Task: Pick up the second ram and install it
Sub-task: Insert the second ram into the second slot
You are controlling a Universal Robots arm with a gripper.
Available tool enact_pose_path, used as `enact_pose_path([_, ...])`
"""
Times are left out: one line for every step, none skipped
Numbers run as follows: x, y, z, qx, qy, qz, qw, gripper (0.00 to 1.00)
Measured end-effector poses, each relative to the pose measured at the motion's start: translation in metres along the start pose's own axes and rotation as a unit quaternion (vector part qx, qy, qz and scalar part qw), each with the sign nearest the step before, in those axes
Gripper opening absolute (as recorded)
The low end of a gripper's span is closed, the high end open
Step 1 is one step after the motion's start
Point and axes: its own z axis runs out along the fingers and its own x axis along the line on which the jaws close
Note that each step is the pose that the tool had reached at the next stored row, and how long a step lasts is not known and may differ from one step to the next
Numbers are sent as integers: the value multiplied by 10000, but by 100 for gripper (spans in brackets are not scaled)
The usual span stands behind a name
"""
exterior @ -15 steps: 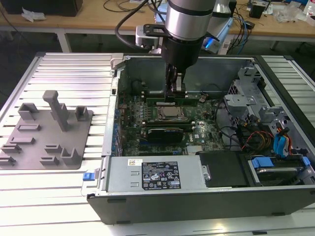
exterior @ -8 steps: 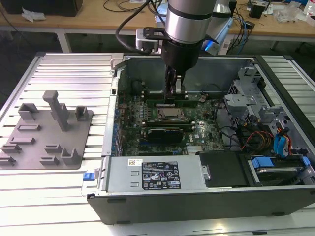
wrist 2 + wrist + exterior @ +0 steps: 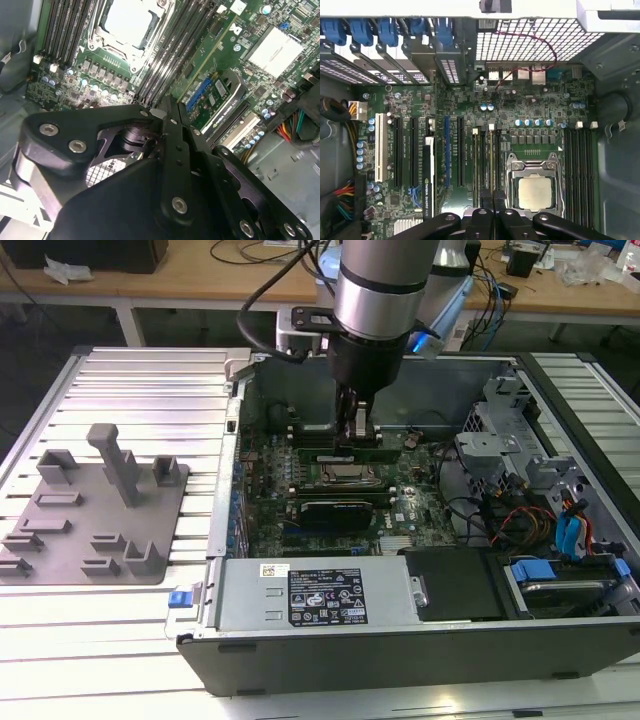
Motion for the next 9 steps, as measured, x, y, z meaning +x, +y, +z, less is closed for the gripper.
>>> enact_pose_path([-3, -1, 11, 0, -1, 0, 10000, 9])
enact_pose_path([-5, -1, 23, 1, -1, 0, 10000, 9])
enact_pose_path([-9, -3, 60, 1, -1, 0, 10000, 9])
enact_pose_path([-10, -4, 75, 0, -1, 0, 10000, 9])
enact_pose_path([-10, -5, 90, 0, 0, 0, 10000, 9])
enact_pose_path([-11, -6, 113, 0, 0, 0, 10000, 9])
enact_pose_path([-11, -7, 124, 0, 0, 0, 10000, 9])
enact_pose_path([-11, -8, 140, 0, -1, 0, 10000, 9])
enact_pose_path([-10, -9, 163, 0, -1, 0, 10000, 9])
